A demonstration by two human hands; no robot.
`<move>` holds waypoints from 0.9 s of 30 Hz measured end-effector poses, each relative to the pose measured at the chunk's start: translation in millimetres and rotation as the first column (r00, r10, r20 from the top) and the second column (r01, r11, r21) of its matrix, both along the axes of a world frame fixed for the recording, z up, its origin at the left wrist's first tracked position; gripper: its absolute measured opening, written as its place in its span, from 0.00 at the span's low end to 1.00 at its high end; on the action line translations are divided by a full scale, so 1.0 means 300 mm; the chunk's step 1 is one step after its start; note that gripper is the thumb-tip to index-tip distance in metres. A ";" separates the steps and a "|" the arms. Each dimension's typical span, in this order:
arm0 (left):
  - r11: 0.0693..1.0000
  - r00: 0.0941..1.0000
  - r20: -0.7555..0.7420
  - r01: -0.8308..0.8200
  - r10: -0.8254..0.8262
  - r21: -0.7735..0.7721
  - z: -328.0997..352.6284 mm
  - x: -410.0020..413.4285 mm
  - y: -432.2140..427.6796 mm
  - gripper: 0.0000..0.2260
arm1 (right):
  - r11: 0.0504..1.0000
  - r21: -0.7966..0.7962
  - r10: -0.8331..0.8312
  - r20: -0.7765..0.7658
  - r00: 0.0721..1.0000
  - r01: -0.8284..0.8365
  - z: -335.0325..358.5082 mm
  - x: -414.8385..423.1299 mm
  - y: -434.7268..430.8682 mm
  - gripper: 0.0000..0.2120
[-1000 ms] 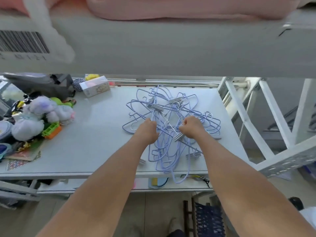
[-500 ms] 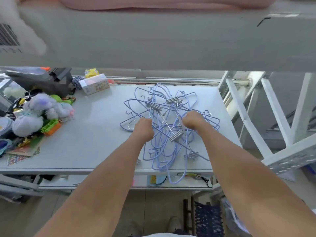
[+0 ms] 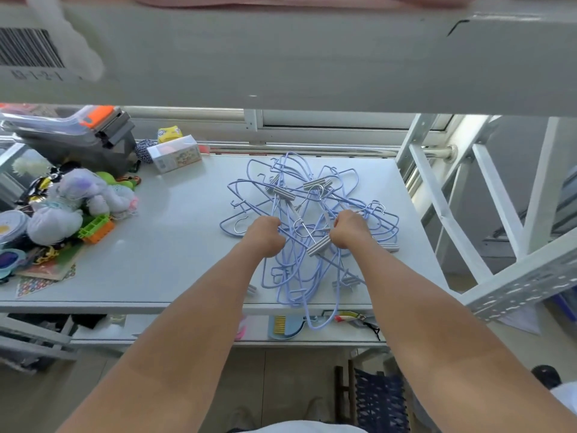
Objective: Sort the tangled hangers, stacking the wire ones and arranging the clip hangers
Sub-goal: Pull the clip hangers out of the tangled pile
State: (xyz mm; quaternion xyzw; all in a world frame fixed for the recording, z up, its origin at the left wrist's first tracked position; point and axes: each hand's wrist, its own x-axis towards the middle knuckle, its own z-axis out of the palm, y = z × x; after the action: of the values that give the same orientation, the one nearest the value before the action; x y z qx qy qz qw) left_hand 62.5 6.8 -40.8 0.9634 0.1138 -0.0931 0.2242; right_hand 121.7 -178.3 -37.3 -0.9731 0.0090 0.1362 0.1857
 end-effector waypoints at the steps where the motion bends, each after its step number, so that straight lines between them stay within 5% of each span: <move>1: 1.000 1.000 0.006 -0.001 0.001 0.004 0.002 -0.001 0.001 0.20 | 0.999 0.042 -0.017 0.022 1.000 0.016 0.000 -0.003 -0.011 0.07; 3: 1.000 1.000 0.008 -0.013 0.013 0.002 0.007 -0.001 0.003 0.19 | 0.992 0.089 -0.101 0.133 0.986 0.089 0.010 -0.017 -0.039 0.09; 5: 1.000 1.000 0.002 -0.016 0.015 0.008 0.013 -0.002 0.002 0.18 | 0.987 -0.043 -0.140 0.203 0.969 0.152 0.016 -0.025 -0.068 0.17; 8: 1.000 1.000 -0.016 -0.024 0.025 0.017 0.017 -0.011 -0.009 0.16 | 0.963 -0.206 -0.174 0.026 0.984 0.175 0.027 -0.034 -0.097 0.21; 20: 0.971 0.982 0.012 -0.187 0.191 -0.151 0.029 -0.024 -0.024 0.20 | 0.941 0.117 -0.286 -0.220 0.933 0.316 0.094 -0.021 -0.096 0.08; 27: 0.943 0.954 0.035 -0.287 0.296 -0.166 0.047 -0.014 -0.027 0.18 | 0.964 -0.245 -0.119 -0.058 0.991 0.102 0.204 0.006 -0.137 0.04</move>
State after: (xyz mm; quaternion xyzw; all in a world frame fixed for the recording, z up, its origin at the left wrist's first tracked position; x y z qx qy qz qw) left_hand 58.3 -1.3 -26.7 0.9172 0.2406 -0.0390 0.3151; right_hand 123.5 -219.3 23.8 -0.9809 0.0864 0.1586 0.0728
